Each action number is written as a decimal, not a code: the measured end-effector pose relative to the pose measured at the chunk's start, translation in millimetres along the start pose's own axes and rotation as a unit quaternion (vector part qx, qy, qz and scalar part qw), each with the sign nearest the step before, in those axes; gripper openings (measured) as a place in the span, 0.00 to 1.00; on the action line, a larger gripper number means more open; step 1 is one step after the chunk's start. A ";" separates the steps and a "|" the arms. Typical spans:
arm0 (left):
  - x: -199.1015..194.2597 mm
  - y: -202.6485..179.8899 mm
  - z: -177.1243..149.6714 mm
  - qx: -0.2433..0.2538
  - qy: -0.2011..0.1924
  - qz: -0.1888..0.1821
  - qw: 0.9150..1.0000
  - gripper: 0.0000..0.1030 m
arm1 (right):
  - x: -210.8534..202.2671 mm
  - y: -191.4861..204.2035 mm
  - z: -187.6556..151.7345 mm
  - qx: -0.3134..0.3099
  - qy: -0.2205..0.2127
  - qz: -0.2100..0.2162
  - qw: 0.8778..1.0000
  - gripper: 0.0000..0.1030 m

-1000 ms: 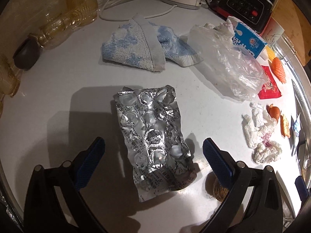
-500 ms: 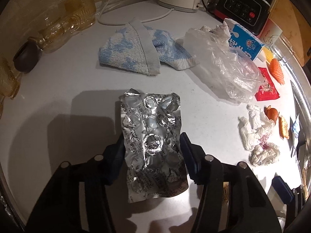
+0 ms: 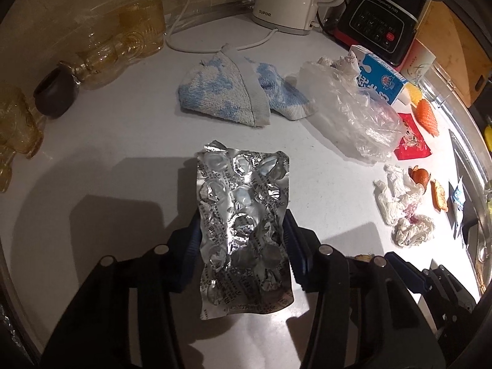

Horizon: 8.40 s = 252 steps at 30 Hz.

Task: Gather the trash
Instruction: 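Grasp the foil blister pack with the left tool while the right tool grasps the brown ball, then carry both items to the green basket and open both tools to drop them, then grasp the blue towel with the left tool while the right tool grasps the crumpled tissue, then carry the towel and tissue over the green basket, then open the right tool to drop the tissue into the basket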

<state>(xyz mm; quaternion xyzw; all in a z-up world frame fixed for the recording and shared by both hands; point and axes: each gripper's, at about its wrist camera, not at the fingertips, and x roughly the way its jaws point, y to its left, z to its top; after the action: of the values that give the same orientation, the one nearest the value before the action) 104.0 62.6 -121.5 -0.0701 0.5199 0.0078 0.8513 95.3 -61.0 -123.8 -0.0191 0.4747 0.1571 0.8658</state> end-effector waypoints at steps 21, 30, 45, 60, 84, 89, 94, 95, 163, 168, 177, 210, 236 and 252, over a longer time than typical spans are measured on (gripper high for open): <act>-69.8 -57.9 -58.2 0.097 0.006 -0.053 0.994 0.48 | -100.5 -46.4 -51.7 0.013 -0.029 -0.050 0.998 0.34; -72.9 -181.5 -139.3 0.209 0.074 -0.162 0.962 0.48 | -173.1 -128.3 -149.8 0.111 -0.014 -0.117 0.987 0.34; -25.0 -255.1 -239.4 0.220 0.169 -0.145 0.950 0.66 | -203.6 -195.6 -247.7 0.151 0.015 -0.109 0.982 0.34; -104.1 -217.1 -212.8 0.183 0.075 -0.051 0.979 0.83 | -184.5 -186.6 -251.1 0.109 0.007 -0.039 0.993 0.34; -143.9 -186.3 -170.8 0.098 0.015 -0.025 0.995 0.91 | -242.5 -178.5 -189.5 0.077 -0.074 -0.056 0.993 0.91; -146.2 -160.9 -140.7 0.079 -0.009 -0.015 0.997 0.92 | -252.5 -166.7 -154.6 0.058 -0.106 -0.053 0.991 0.94; -138.9 -133.8 -104.7 0.067 -0.016 -0.018 0.997 0.92 | -247.8 -156.4 -121.7 0.053 -0.124 -0.058 0.989 0.98; -137.7 -129.1 -98.4 0.066 -0.020 -0.019 0.997 0.92 | -245.6 -153.9 -114.8 0.051 -0.125 -0.055 0.989 0.98; 40.0 11.9 121.9 -0.001 -0.059 0.027 0.998 0.17 | 2.1 -87.5 39.9 0.038 0.013 -0.067 0.997 0.57; 19.6 5.1 106.3 0.013 -0.065 0.028 0.997 0.17 | 6.6 -82.6 36.6 0.027 0.029 -0.072 0.997 0.31; -10.4 -9.8 71.8 0.045 -0.057 0.013 0.997 0.17 | -11.7 -83.6 32.8 0.046 0.016 -0.039 0.998 0.18; -148.1 -229.0 -166.4 0.193 -0.018 -0.104 0.975 0.17 | -249.1 -168.1 -181.5 0.101 -0.076 -0.060 0.990 0.18; -79.5 -251.4 -238.7 0.192 0.094 -0.081 0.974 0.42 | -249.7 -181.2 -232.8 0.111 -0.044 -0.048 0.992 0.18; -102.7 -242.2 -221.5 0.205 0.053 -0.063 0.975 0.74 | -242.5 -183.9 -227.1 0.118 -0.044 -0.048 0.991 0.19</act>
<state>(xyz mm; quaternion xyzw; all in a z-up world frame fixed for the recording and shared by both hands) -118.2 -199.3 -103.1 0.0736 0.5494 -0.1562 0.8176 -157.9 -338.6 -68.9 0.0675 0.4502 0.0593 0.8884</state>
